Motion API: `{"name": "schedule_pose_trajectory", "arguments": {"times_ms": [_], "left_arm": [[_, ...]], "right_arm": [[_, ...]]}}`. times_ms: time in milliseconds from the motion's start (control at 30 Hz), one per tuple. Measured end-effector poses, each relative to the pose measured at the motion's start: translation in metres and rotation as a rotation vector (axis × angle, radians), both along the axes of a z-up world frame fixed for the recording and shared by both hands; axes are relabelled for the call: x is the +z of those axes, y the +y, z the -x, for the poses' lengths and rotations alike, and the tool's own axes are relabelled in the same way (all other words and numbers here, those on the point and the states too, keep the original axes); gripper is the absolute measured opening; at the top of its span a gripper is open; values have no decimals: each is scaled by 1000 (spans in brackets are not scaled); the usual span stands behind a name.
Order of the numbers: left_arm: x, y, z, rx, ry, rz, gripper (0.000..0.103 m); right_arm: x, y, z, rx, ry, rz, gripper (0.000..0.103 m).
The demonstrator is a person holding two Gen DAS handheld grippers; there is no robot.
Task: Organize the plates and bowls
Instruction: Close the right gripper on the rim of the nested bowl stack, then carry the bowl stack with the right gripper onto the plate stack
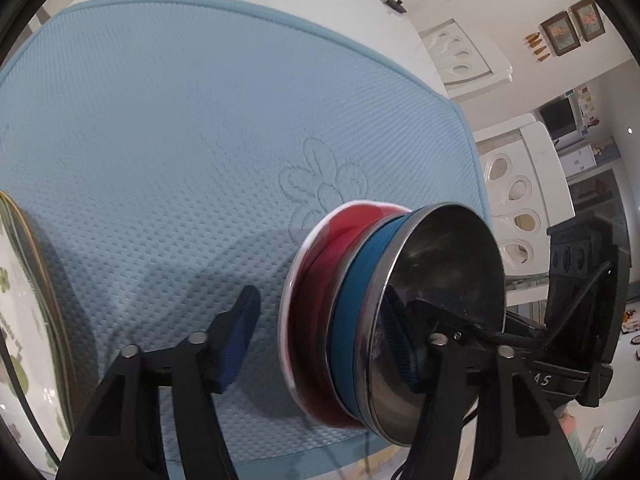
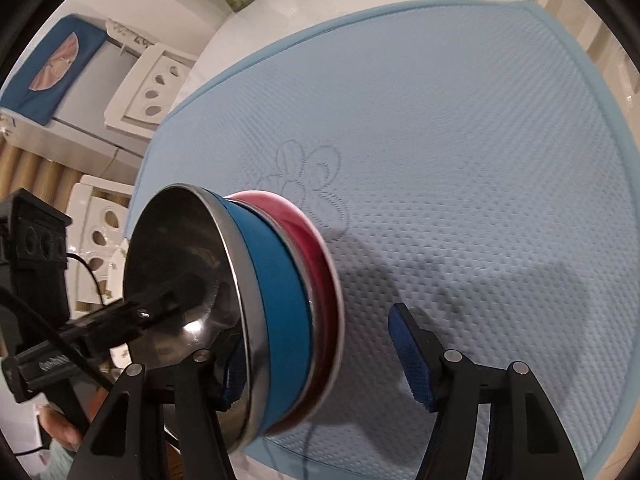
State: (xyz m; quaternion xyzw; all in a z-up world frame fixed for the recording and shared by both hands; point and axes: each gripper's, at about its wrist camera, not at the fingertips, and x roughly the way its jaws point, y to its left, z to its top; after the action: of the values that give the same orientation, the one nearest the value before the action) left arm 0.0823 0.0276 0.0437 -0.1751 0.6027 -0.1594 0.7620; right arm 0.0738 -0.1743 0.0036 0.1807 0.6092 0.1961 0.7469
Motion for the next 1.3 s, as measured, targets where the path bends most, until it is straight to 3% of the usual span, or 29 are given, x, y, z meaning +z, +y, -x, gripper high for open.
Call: {"name": "schedule_pose_trajectory", "arguments": {"times_ms": [267,533,733,1067,1300], "left_arm": [[-6,-8,4,25,7,24,45],[2,-13,9,49,-22,-24,44],[11,-9,13,137,-11,-9,43],[52,5,25,212,-88,12,43],[93,41,39,262,-147,20,43]], "right_arm": [[-14,-3,-1,-7,73,-154,55],[0,7,6,39,22,-75,53],[7,5,5,13,51,-66,53],[50,10,-1,23,-2,-57,53],[91,41,1,50,-59,-55,53]]}}
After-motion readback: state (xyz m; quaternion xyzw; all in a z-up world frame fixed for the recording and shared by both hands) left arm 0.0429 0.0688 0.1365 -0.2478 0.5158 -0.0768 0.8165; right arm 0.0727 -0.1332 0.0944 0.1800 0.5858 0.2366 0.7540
